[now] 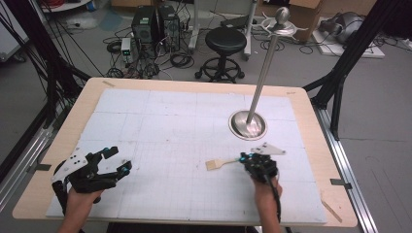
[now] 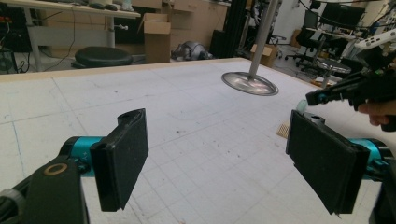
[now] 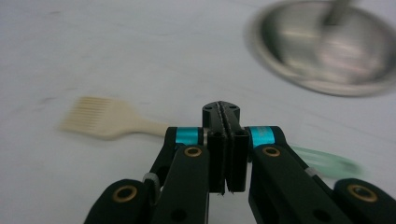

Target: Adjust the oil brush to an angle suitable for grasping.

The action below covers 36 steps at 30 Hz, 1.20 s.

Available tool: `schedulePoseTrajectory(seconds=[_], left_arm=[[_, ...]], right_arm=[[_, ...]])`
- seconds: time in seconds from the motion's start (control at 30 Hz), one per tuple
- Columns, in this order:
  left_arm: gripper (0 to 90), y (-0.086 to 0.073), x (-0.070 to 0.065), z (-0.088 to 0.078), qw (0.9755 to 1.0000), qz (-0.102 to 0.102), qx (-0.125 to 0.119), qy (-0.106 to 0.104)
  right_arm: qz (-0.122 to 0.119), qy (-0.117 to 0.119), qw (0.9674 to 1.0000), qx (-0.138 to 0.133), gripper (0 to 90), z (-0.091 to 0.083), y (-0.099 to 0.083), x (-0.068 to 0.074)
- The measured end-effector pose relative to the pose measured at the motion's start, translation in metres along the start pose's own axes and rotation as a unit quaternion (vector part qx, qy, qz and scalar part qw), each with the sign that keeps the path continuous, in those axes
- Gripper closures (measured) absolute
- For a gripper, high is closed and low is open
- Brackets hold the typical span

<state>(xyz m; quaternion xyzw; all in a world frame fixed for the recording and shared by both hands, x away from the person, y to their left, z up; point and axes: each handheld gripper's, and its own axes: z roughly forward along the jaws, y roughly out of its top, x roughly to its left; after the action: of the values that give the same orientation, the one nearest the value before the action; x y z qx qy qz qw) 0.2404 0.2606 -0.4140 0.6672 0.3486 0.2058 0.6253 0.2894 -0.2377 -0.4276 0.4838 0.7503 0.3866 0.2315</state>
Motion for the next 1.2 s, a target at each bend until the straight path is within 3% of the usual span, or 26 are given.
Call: schedulePoseTrajectory(seconds=[0.03,0.1,0.13,0.2,0.27,0.5,0.67,0.93,1.2], left_arm=[[21.4,0.000,0.000,0.000,1.0000,-0.002,-0.001,0.000],[21.4,0.000,0.000,0.001,1.0000,-0.001,0.000,-0.001],[21.4,0.000,0.000,0.001,1.0000,-0.002,0.003,-0.002],[21.5,-0.001,0.001,0.001,1.0000,-0.003,0.001,-0.002],[21.6,-0.001,0.001,0.001,1.0000,-0.004,0.000,-0.001],[21.8,-0.001,0.001,0.000,1.0000,-0.003,0.002,-0.001],[21.8,-0.001,0.001,0.000,1.0000,-0.003,0.001,-0.002],[21.8,0.000,0.002,-0.001,1.0000,-0.004,-0.001,-0.002],[21.8,0.000,0.001,0.000,1.0000,-0.003,0.001,-0.003]], right_arm=[[0.021,-0.035,0.9991,-0.001,89.1,-0.006,-0.001,-0.023],[0.036,-0.063,0.9974,0.002,89.1,-0.008,-0.002,-0.041],[0.036,-0.063,0.9974,0.002,89.1,-0.008,-0.002,-0.041],[0.051,-0.077,0.9957,0.008,89.1,-0.007,-0.005,-0.057],[0.048,-0.079,0.9955,0.016,89.2,-0.004,-0.006,-0.061],[0.025,-0.077,0.9949,0.060,89.1,0.015,-0.006,-0.059],[0.015,-0.065,0.9960,0.059,89.1,0.017,-0.005,-0.056],[0.000,-0.025,0.9987,0.045,89.1,0.031,0.000,-0.034],[-0.008,0.010,0.9991,0.040,89.1,0.034,0.000,-0.019]])
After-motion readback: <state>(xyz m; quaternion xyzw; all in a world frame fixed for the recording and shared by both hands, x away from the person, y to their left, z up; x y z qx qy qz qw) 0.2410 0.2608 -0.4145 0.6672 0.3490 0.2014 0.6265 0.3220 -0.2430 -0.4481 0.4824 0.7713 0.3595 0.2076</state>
